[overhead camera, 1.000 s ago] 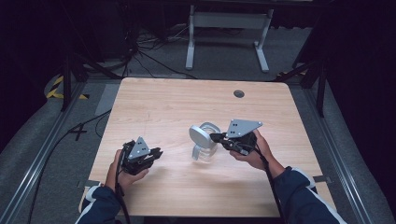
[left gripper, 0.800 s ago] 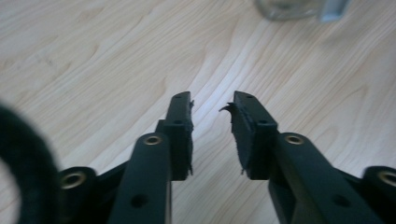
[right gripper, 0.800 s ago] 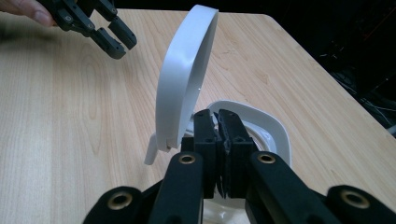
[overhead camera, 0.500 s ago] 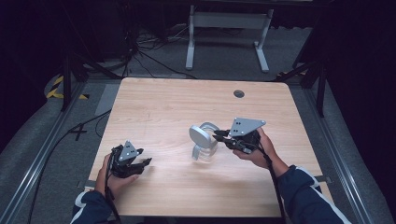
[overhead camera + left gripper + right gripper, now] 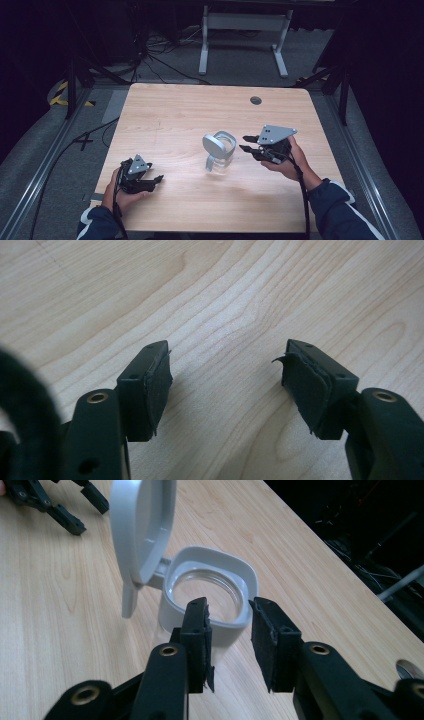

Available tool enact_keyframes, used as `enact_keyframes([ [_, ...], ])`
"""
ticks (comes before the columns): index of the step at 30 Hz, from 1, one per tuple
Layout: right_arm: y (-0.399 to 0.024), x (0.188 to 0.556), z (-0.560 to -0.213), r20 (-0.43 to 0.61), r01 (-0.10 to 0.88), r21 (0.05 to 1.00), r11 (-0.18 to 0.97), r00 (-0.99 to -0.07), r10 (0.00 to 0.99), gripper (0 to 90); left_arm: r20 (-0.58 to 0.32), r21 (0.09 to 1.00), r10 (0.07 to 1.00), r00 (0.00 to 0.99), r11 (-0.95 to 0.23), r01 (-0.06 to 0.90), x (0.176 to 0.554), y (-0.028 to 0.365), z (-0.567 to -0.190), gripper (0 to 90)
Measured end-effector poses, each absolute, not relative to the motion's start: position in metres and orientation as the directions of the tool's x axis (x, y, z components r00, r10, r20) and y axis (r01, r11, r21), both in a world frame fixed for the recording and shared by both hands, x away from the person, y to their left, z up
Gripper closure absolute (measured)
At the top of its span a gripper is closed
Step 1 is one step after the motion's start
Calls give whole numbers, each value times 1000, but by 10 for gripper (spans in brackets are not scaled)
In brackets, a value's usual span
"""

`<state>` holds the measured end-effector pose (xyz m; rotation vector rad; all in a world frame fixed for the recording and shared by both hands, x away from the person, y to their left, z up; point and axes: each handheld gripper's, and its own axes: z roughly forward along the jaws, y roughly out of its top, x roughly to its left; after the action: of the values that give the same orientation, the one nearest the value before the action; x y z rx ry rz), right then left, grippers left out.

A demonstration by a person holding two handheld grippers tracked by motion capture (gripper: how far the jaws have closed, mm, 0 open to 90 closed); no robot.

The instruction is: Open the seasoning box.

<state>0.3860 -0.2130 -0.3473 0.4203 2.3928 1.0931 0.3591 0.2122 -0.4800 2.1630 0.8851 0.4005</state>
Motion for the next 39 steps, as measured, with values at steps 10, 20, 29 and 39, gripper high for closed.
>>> enact_keyframes([
  [10, -245, 379, -351, -300, 120, 750, 651, -815, 496, 595, -16, 738, 708, 706, -467, 486, 362, 214, -480, 321],
  [20, -279, 366, -369, -289, 178, 723, 668, -801, 525, 541, 6, 735, 702, 712, -486, 473, 363, 215, -480, 312],
  [29, -326, 347, -403, -225, 249, 737, 628, -786, 575, 471, 6, 735, 702, 712, -486, 473, 363, 215, -480, 311],
  [39, -393, 320, -450, -92, 394, 757, 521, -725, 683, 401, 3, 734, 705, 709, -483, 477, 364, 215, -480, 305],
])
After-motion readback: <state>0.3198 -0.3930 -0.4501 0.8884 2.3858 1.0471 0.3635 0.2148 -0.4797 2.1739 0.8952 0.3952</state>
